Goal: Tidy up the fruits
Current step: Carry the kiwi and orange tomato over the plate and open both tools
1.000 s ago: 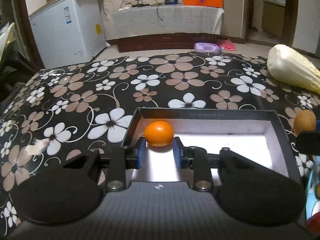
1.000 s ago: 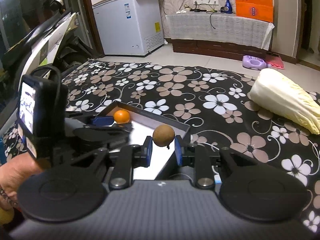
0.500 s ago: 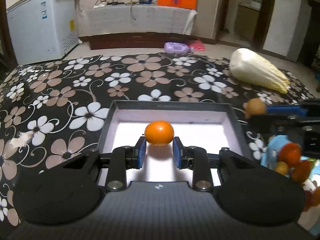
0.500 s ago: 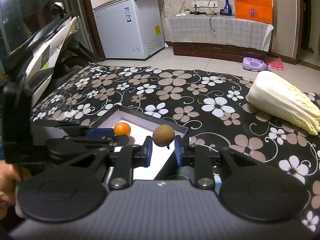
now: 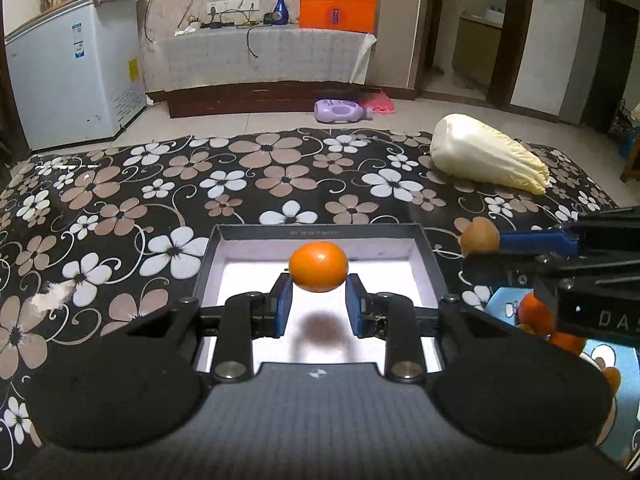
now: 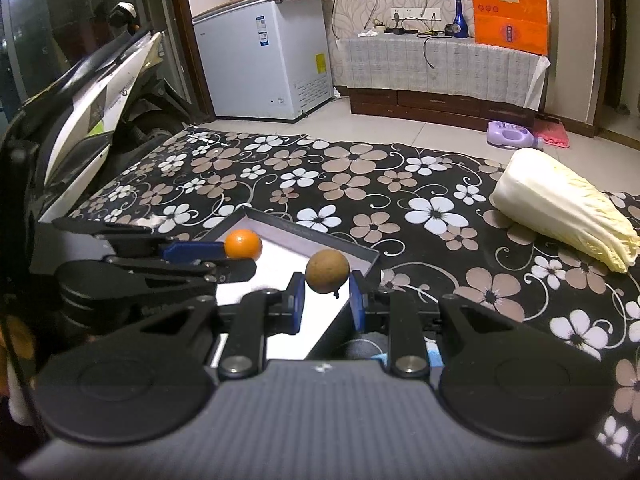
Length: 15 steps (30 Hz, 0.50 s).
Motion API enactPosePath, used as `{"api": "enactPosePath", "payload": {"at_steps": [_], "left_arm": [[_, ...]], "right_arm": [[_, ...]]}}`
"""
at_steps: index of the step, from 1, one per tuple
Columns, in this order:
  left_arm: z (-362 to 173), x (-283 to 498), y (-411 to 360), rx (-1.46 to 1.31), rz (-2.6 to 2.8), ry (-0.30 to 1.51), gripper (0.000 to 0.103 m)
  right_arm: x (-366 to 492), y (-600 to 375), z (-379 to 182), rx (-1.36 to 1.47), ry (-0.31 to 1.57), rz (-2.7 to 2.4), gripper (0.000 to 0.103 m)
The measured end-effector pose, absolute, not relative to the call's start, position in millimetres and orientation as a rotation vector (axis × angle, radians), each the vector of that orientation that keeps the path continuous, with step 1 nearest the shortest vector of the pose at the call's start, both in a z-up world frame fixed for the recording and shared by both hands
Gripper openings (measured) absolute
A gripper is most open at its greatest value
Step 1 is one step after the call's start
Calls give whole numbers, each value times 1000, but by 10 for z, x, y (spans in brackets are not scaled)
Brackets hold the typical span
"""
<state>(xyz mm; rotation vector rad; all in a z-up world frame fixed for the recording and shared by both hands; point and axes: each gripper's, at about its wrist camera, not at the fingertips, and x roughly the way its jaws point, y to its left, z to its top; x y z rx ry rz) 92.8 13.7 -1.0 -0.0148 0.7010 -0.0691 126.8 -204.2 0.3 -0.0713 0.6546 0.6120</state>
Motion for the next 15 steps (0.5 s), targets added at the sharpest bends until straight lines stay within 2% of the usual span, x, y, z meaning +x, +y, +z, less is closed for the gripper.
{"api": "enactPosePath", "payload": {"at_steps": [15], "left_arm": [[92, 700, -46, -5, -58, 679, 33]], "right_arm": [[1071, -2329, 15, -39, 639, 546, 27]]}}
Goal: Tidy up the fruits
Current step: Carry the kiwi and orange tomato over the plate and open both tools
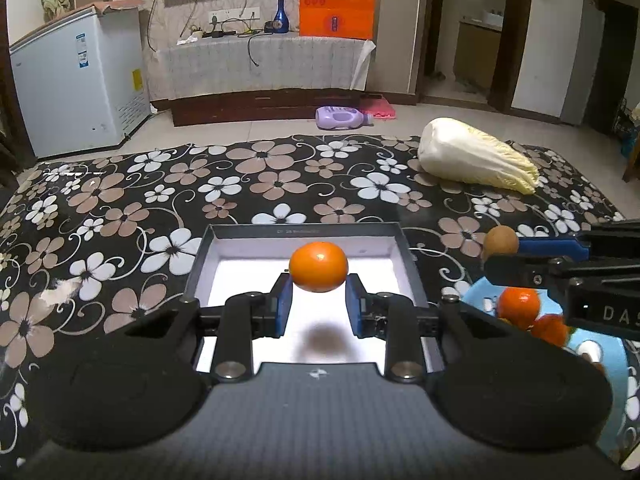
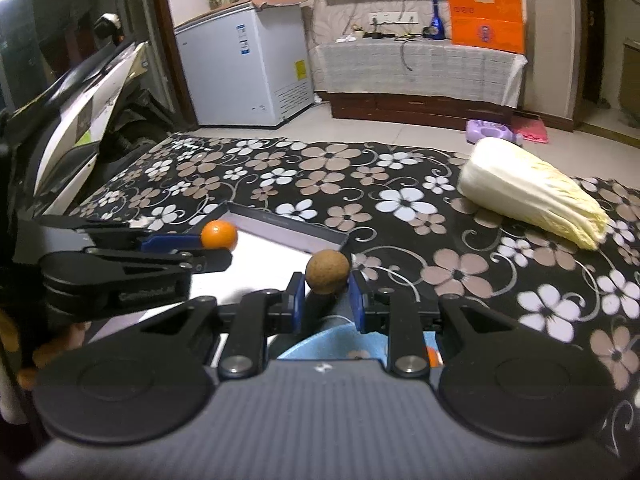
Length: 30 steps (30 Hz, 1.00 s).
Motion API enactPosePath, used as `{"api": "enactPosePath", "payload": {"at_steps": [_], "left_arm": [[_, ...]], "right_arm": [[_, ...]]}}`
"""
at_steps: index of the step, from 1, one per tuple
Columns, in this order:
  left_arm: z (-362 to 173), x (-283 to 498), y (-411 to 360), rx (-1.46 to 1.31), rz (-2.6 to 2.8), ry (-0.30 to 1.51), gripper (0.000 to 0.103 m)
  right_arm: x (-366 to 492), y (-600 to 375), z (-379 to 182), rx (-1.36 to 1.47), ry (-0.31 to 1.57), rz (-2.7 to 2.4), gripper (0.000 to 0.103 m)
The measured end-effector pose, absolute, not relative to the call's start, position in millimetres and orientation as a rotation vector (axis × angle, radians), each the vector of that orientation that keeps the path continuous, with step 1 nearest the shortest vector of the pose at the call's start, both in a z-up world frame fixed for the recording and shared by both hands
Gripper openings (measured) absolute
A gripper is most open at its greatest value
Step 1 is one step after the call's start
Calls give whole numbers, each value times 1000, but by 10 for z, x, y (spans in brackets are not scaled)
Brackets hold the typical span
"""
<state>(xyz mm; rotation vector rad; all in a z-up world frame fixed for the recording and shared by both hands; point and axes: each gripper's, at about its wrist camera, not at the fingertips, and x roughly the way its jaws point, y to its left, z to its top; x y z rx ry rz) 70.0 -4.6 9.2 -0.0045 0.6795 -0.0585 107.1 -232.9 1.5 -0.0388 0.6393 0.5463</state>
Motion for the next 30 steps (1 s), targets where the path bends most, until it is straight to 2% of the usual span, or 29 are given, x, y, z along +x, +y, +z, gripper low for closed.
{"api": "enactPosePath", "payload": {"at_steps": [10, 20, 30], "left_arm": [[134, 326, -575, 17, -159, 675, 33], [-95, -66, -1219, 68, -304, 744, 33], [-326, -124, -1386, 122, -318, 810, 33]], "right_arm": [[821, -2752, 4, -12, 647, 444, 27], [777, -2988, -164, -81, 708, 372, 27], [817, -2966, -283, -138, 728, 348, 28]]}}
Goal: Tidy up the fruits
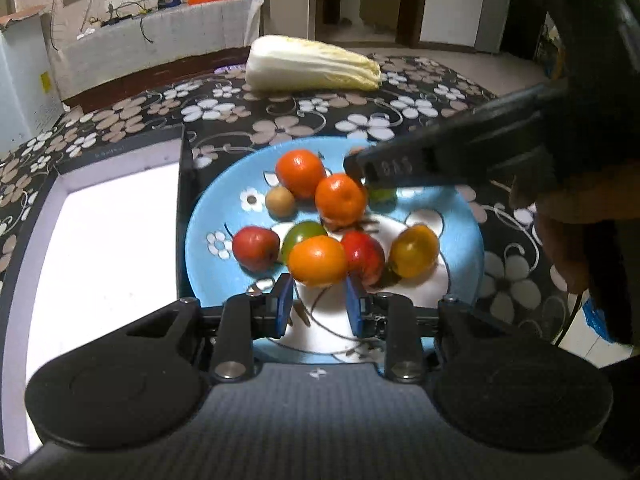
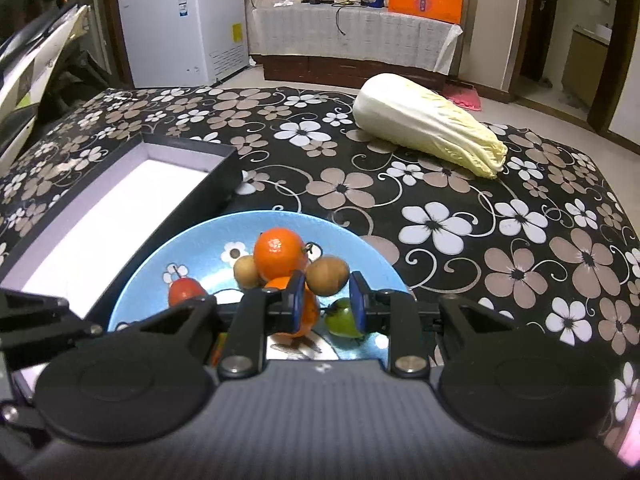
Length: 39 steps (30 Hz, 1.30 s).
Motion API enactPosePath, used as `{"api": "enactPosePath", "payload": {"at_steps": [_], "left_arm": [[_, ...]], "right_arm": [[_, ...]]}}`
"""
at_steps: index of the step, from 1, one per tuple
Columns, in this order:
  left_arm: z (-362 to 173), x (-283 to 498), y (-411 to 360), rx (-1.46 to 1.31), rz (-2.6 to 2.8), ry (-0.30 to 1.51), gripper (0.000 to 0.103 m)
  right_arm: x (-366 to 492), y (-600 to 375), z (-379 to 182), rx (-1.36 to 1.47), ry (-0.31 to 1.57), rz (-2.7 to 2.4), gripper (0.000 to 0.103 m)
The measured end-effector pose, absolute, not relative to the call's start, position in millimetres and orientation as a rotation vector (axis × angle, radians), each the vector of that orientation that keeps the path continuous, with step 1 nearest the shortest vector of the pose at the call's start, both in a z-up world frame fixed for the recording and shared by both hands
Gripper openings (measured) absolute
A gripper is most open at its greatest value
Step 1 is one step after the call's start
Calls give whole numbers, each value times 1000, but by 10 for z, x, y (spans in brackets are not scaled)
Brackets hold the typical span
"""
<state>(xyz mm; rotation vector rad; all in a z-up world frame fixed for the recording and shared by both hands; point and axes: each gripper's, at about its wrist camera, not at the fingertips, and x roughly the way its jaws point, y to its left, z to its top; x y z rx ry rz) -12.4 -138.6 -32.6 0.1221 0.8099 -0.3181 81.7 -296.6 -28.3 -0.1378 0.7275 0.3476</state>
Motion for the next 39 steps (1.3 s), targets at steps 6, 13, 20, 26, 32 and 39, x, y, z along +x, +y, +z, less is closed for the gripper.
{"api": "enactPosePath", "payload": {"at_steps": [6, 13, 20, 26, 32, 39], "left_arm": [[-354, -125, -1371, 135, -302, 813, 33], [-302, -210, -1323, 123, -289, 798, 37], [-228, -296, -1300, 110, -272, 772, 53], [-166, -392, -1325, 127, -255, 744, 55], [-136, -437, -1333, 106, -240, 748, 58], [-92, -526, -1401, 114, -238, 726, 67]], "right_arm": [[801, -2978, -282, -124, 731, 346, 29], [682, -3074, -168, -78, 674, 343, 38], [452, -3235, -103, 12, 661, 284, 53], [241, -3408, -62, 109, 660, 195, 57], [6, -3525, -71, 126, 671, 105, 70], [-196, -3584, -195, 116, 752, 89, 70]]}}
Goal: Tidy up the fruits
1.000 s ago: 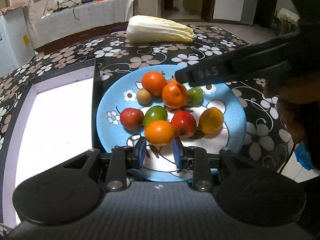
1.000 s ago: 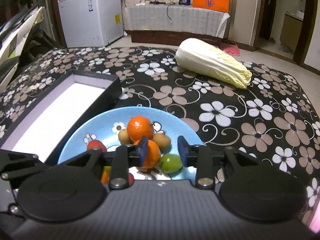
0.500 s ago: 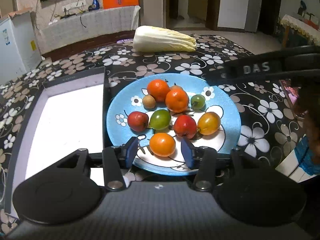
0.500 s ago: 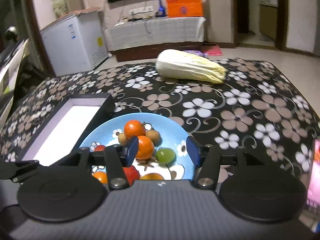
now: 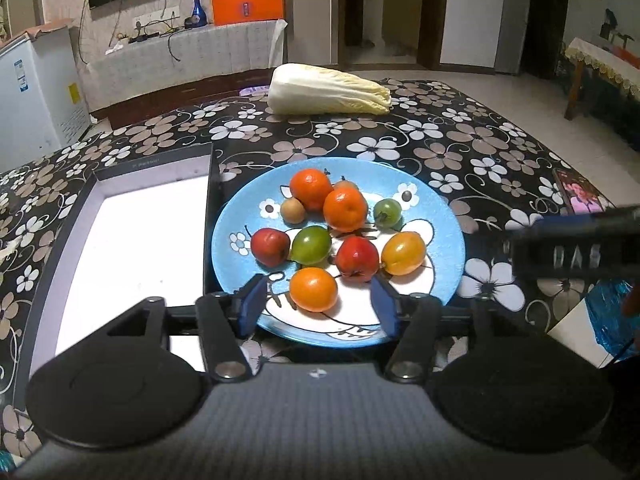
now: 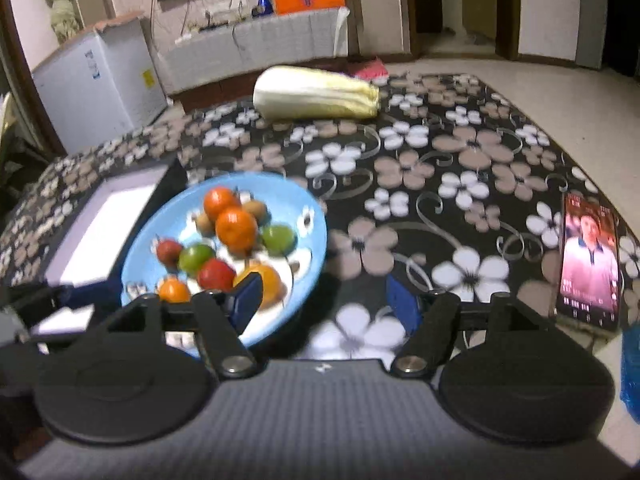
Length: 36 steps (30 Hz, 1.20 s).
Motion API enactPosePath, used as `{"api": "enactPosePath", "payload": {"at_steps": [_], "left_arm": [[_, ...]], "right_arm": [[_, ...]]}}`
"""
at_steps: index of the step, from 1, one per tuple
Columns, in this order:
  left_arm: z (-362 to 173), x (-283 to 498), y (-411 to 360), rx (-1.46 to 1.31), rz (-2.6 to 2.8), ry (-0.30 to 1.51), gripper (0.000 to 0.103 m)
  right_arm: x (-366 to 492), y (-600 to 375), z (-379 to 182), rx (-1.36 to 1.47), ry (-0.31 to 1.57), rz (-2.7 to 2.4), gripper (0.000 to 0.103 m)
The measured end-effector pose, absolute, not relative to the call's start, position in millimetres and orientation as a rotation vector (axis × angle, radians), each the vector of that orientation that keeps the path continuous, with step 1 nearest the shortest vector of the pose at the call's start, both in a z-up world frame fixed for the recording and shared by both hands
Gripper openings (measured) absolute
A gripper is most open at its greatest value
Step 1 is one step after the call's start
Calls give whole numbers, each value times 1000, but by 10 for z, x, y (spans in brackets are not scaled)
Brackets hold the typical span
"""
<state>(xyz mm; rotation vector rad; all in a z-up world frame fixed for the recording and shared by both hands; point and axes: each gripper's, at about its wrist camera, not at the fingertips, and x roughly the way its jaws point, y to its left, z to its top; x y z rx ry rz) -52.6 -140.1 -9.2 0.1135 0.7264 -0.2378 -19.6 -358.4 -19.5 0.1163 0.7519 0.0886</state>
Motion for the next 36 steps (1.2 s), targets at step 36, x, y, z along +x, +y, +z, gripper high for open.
{"api": "enactPosePath", "payload": {"at_steps": [36], "left_arm": [[-110, -637, -1467, 110, -234, 716, 81]], "right_arm": [[-259, -3552, -507, 5, 875, 100, 70]]}}
